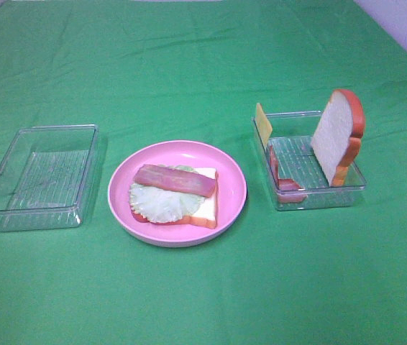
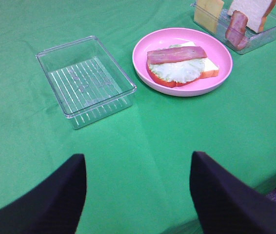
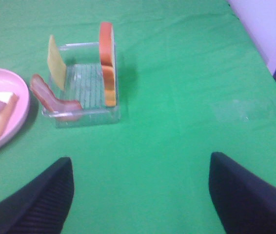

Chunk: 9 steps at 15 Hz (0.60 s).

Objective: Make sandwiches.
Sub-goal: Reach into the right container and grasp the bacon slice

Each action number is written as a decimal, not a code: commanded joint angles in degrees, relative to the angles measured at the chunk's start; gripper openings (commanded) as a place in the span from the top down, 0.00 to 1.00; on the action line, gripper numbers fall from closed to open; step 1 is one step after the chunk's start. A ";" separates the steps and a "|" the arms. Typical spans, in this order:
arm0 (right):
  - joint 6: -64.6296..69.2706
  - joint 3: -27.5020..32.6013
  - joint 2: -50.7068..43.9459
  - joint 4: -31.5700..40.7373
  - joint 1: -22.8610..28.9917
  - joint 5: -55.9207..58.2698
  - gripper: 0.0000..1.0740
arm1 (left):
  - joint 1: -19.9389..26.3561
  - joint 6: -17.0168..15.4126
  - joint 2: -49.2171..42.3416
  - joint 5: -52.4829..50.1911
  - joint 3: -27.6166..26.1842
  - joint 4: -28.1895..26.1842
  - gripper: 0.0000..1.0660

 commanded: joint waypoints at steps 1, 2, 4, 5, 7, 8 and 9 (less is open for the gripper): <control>-2.06 -0.46 11.86 6.42 -0.23 -11.46 0.32 | -0.11 0.29 -1.26 -0.57 0.06 -0.34 0.44; -4.35 -0.57 17.07 8.71 -0.23 -13.29 0.32 | -0.11 0.29 -1.26 -0.57 0.06 -0.34 0.44; -9.34 -2.12 26.01 13.01 -0.23 -14.32 0.32 | -0.11 0.29 -1.26 -0.57 0.06 -0.34 0.44; -12.20 -4.07 32.60 15.76 -0.23 -13.92 0.32 | -0.11 0.29 -1.26 -0.57 0.06 -0.34 0.44; -18.51 -9.57 47.27 21.89 -0.23 -10.83 0.32 | -0.11 0.29 -1.26 -0.57 0.06 -0.34 0.44; -20.68 -12.20 53.34 24.18 -0.23 -9.00 0.32 | -0.11 0.29 -1.26 -0.57 0.06 -0.34 0.44; -22.40 -14.78 58.33 25.50 -0.23 -7.16 0.33 | -0.11 0.29 -1.26 -0.57 0.06 -0.34 0.44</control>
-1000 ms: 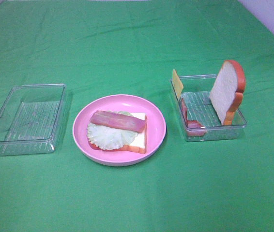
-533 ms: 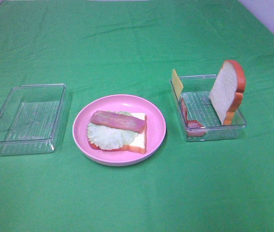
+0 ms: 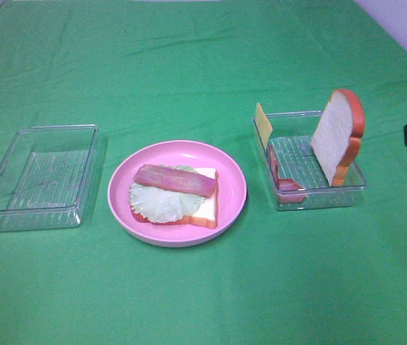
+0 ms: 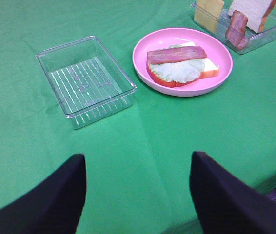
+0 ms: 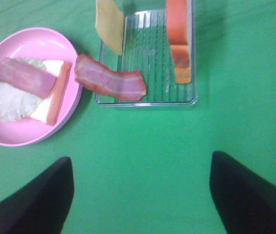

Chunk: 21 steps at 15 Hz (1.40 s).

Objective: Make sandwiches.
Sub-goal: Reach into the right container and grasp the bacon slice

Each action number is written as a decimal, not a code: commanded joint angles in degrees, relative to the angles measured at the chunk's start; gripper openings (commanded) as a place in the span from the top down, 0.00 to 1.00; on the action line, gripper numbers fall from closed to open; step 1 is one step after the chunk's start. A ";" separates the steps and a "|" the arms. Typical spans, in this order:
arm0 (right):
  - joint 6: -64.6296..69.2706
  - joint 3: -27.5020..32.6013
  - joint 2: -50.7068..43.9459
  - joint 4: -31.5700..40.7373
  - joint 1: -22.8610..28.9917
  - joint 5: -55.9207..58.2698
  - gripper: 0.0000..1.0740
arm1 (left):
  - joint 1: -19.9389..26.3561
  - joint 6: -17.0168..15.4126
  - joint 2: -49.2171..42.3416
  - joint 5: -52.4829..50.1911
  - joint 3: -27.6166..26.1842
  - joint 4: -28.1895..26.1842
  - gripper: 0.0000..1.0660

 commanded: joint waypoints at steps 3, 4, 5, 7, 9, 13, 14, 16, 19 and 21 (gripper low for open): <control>-4.64 -11.34 18.33 3.84 0.40 6.76 0.36 | -0.11 0.23 -1.26 -0.57 0.06 -0.34 0.44; -4.58 -13.52 22.00 2.69 2.64 7.56 0.37 | -0.11 0.23 -1.26 -0.57 0.06 -0.34 0.44; -4.18 -14.55 23.43 1.83 3.95 7.62 0.37 | -0.11 0.23 -1.26 -0.57 0.06 -0.34 0.44; 7.68 -22.40 33.75 -9.51 15.47 7.73 0.37 | -0.11 0.23 -1.26 -0.57 0.06 -0.34 0.44; 15.18 -27.39 38.39 -15.01 19.48 9.80 0.37 | -0.11 0.23 -1.26 -0.57 0.06 -0.34 0.44; 21.49 -40.05 48.47 -17.82 23.15 13.69 0.37 | -0.11 0.23 -1.26 -0.57 0.06 -0.34 0.44; 22.52 -42.23 50.36 -18.11 23.09 13.69 0.37 | -0.11 0.23 -1.26 -0.57 0.06 -0.34 0.44; 23.09 -46.87 54.95 -17.76 23.09 13.98 0.37 | -0.11 0.23 -1.26 -0.57 0.06 -0.34 0.44; 23.09 -49.79 58.56 -17.53 23.09 16.21 0.39 | -0.11 0.23 -1.26 -0.57 0.06 -0.34 0.44; 23.20 -50.31 60.05 -17.53 23.09 16.27 0.44 | -0.11 0.23 -1.26 -0.57 0.06 -0.34 0.44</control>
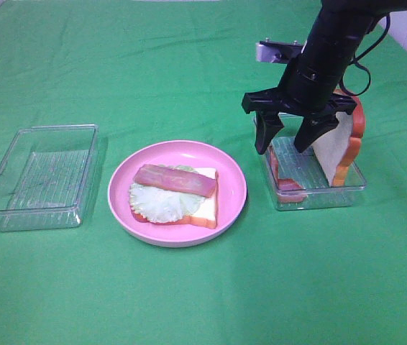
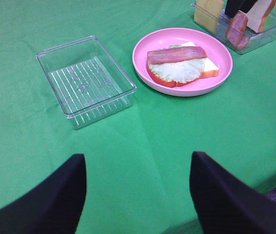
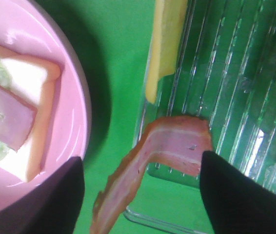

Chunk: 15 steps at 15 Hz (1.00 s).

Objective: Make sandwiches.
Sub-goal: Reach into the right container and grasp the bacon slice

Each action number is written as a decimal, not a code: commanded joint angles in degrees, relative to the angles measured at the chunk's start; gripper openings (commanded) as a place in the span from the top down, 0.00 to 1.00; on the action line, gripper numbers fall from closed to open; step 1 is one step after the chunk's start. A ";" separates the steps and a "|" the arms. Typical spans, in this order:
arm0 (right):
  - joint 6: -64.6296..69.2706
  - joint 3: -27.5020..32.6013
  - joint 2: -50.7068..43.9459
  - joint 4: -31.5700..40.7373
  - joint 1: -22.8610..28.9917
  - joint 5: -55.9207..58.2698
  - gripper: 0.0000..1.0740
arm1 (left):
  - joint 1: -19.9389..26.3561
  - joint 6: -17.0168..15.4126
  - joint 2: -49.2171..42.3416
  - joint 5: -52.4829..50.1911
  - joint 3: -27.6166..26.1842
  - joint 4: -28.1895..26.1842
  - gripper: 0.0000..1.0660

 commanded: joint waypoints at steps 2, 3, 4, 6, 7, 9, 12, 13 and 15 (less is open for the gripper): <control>0.40 -0.46 1.72 0.06 -0.06 0.46 0.47 | -0.11 0.23 -1.26 -0.57 0.06 -0.34 0.44; 0.40 -0.46 1.95 -0.06 -0.06 0.29 0.49 | -0.11 0.23 -1.26 -0.57 0.06 -0.34 0.44; 0.40 -0.46 2.01 -0.17 -0.06 0.00 0.52 | -0.11 0.23 -1.26 -0.57 0.06 -0.34 0.44; 0.40 -0.46 2.41 -0.97 -0.06 -0.17 0.60 | -0.11 0.23 -1.26 -0.57 0.06 -0.34 0.44; 0.40 -0.46 2.41 -1.20 -0.06 -0.06 0.68 | -0.11 0.23 -1.26 -0.57 0.06 -0.34 0.44; 0.97 -0.46 2.41 -1.03 -0.06 0.52 0.88 | -0.11 0.23 -1.26 -0.57 0.06 -0.34 0.44; 2.01 -0.46 2.41 -0.80 -0.06 1.72 1.00 | -0.11 0.23 -1.26 -0.57 0.06 -0.34 0.44; 2.01 -0.46 2.41 -0.80 -0.06 2.01 1.00 | -0.11 0.23 -1.26 -0.57 0.06 -0.34 0.44; 2.01 -0.46 1.55 -0.80 -0.06 2.23 1.00 | -0.11 0.23 -1.26 -0.57 0.06 -0.34 0.44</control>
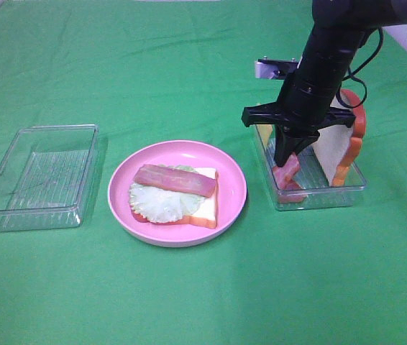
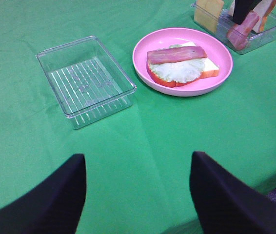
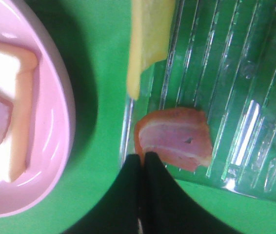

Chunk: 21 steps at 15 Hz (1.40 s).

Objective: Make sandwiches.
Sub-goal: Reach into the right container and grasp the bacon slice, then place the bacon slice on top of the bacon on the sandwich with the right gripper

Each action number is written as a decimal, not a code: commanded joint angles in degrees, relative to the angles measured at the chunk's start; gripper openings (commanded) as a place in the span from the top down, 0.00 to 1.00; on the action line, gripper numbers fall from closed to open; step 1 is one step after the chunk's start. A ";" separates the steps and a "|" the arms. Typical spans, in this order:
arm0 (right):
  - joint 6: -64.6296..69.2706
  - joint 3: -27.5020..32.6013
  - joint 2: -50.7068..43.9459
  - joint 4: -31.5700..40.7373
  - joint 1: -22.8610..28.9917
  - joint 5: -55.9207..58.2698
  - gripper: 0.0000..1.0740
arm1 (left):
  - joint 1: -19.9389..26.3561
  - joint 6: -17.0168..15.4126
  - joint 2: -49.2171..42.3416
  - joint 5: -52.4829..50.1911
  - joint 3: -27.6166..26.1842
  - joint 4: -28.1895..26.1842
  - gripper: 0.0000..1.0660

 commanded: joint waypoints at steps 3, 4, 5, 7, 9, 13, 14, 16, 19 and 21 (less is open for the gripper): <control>0.46 -0.29 -4.41 0.00 -0.06 1.49 1.00 | -0.11 0.23 -1.26 -0.57 0.06 -0.34 0.44; 0.46 -0.29 -5.67 0.00 -0.06 2.18 1.00 | -0.11 0.23 -1.26 -0.57 0.06 -0.34 0.44; 0.46 -0.29 -6.36 0.00 -0.06 2.52 1.00 | -0.11 0.23 -1.26 -0.57 0.06 -0.34 0.44; 0.40 -0.29 -8.88 -0.06 -0.06 4.01 1.00 | -0.11 0.23 -1.26 -0.57 0.06 -0.34 0.44; 0.40 -0.29 -11.75 0.46 -0.06 5.61 1.00 | -0.11 0.23 -1.26 -0.57 0.06 -0.34 0.44; -2.41 -0.29 -15.18 8.08 -0.06 7.05 1.00 | -0.11 0.23 -1.26 -0.57 0.06 -0.34 0.44; -4.41 -0.29 -15.47 12.15 -0.06 7.05 1.00 | -0.11 0.23 -1.26 -0.57 0.06 -0.34 0.44; -10.49 -0.17 -15.36 24.98 0.57 6.25 1.00 | -0.11 0.23 -1.26 -0.57 0.06 -0.34 0.44; -13.64 -0.17 -14.73 31.11 3.21 3.15 1.00 | -0.11 0.23 -1.26 -0.57 0.06 -0.34 0.44; -15.41 -0.17 -12.66 34.55 7.51 0.06 1.00 | -0.11 0.23 -1.26 -0.57 0.06 -0.34 0.44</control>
